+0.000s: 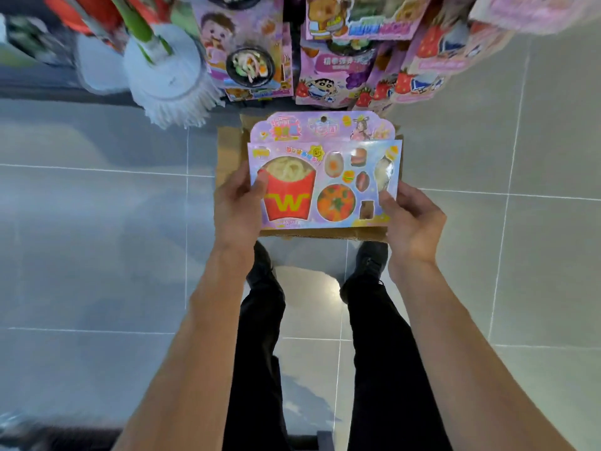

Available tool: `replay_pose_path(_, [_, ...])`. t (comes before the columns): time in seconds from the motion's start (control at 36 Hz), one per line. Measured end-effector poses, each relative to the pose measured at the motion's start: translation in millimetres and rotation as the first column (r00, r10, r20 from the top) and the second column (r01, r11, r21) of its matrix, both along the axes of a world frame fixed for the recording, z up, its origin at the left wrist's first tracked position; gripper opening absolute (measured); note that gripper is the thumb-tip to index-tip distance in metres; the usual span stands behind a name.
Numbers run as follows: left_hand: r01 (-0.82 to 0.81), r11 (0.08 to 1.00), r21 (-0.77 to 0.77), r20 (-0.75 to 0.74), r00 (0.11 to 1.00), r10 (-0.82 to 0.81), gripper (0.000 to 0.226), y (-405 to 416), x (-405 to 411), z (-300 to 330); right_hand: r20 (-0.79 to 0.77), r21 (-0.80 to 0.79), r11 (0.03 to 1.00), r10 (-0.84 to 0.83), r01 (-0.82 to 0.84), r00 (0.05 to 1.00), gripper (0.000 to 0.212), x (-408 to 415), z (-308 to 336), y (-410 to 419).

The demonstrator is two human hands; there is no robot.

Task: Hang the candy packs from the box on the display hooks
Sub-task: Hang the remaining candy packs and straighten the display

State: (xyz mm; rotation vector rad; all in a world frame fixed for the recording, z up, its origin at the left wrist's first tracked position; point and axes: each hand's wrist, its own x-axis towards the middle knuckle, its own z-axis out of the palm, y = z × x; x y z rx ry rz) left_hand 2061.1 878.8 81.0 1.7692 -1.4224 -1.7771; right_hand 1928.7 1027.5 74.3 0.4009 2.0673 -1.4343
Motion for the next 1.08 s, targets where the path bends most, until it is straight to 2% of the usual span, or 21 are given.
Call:
replay_pose_path(0.17, [-0.217, 0.971, 0.101, -0.163, 0.959, 0.231, 0.016, 1, -7, 88, -0.051, -0.09, 0.99, -0.114, 0.109, 0.992, 0.019, 5, 73, -8])
replay_pose_path(0.22, [-0.271, 0.952, 0.145, -0.191, 0.936, 0.296, 0.024, 2, -9, 116, -0.063, -0.121, 0.986, -0.12, 0.112, 0.991, 0.022, 4, 100, -8])
replay_pose_path(0.31, [-0.277, 0.951, 0.14, -0.244, 0.921, 0.304, 0.029, 2, -9, 157, -0.095, -0.19, 0.978, -0.108, 0.088, 0.99, 0.025, 3, 143, -5])
replay_pose_path(0.42, [-0.307, 0.947, 0.1, -0.343, 0.882, 0.322, 0.021, 1, -10, 207, -0.169, -0.268, 0.962, -0.096, 0.048, 0.981, 0.023, -1, 198, -5])
replay_pose_path(0.5, [-0.33, 0.94, 0.086, -0.413, 0.847, 0.335, 0.029, 0, -12, 240, -0.242, -0.308, 0.951, -0.086, 0.007, 0.966, 0.025, -4, 237, -3])
replay_pose_path(0.61, [-0.33, 0.943, 0.05, -0.495, 0.811, 0.311, 0.02, 4, -17, 288, -0.268, -0.369, 0.929, -0.122, 0.015, 0.956, 0.028, -7, 283, 0])
replay_pose_path(0.78, [-0.319, 0.943, -0.096, -0.569, 0.795, 0.211, 0.012, -2, -30, 362, -0.274, -0.459, 0.887, -0.089, -0.049, 0.958, 0.023, -22, 342, -9])
replay_pose_path(0.94, [-0.349, 0.918, -0.186, -0.645, 0.749, 0.154, 0.022, -20, -47, 425, -0.369, -0.525, 0.84, -0.078, -0.138, 0.926, 0.032, -43, 398, -24])
replay_pose_path(1.08, [-0.374, 0.884, -0.281, -0.692, 0.717, 0.084, 0.032, -27, -60, 456, -0.402, -0.568, 0.812, -0.133, -0.132, 0.906, 0.034, -58, 432, -33])
